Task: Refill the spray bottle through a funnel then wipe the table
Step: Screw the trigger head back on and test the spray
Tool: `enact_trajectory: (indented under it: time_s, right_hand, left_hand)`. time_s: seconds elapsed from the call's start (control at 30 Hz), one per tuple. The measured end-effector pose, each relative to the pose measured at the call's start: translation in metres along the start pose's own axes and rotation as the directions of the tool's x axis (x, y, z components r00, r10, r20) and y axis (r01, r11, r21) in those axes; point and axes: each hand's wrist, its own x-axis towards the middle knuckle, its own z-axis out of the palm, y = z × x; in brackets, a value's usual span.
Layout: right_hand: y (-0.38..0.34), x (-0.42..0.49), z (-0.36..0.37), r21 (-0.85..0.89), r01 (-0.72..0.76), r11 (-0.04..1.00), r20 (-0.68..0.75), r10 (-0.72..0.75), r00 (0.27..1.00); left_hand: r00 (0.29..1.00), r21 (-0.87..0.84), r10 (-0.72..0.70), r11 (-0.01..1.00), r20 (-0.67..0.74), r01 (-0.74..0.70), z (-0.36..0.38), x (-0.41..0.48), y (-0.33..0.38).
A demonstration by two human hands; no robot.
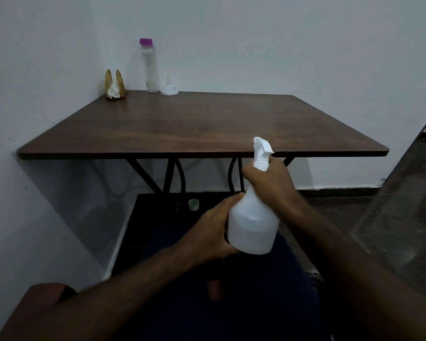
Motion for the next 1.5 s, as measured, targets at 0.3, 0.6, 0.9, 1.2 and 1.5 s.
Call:
enact_trajectory:
  time_s: [0.3,0.6,0.9,1.2,1.5]
  right_hand:
    - [-0.003,-0.003,0.001,0.004,0.012,1.0,0.013,-0.012,1.0]
    - [-0.024,0.001,0.001,-0.025,0.078,0.997,0.03,-0.077,0.997]
    - [-0.05,0.016,0.017,0.165,0.228,0.959,0.031,-0.236,0.971]
    - [-0.078,0.032,0.003,0.349,0.177,0.92,0.227,-0.266,0.937]
    - [-0.062,0.021,0.008,-0.003,0.282,0.959,0.457,-0.25,0.854]
  left_hand:
    - [1.0,-0.001,0.013,1.0,-0.002,-0.013,-0.002,-0.001,0.0]
    - [0.973,0.115,0.031,0.993,-0.227,-0.005,-0.01,0.0,0.011]
    - [0.98,0.047,0.008,0.999,-0.197,0.002,-0.045,0.018,0.015]
    - [0.98,-0.558,-0.201,0.812,0.01,0.172,-0.075,0.035,0.02]
    - [0.825,-0.213,-0.252,0.963,-0.507,0.164,-0.068,0.037,0.033]
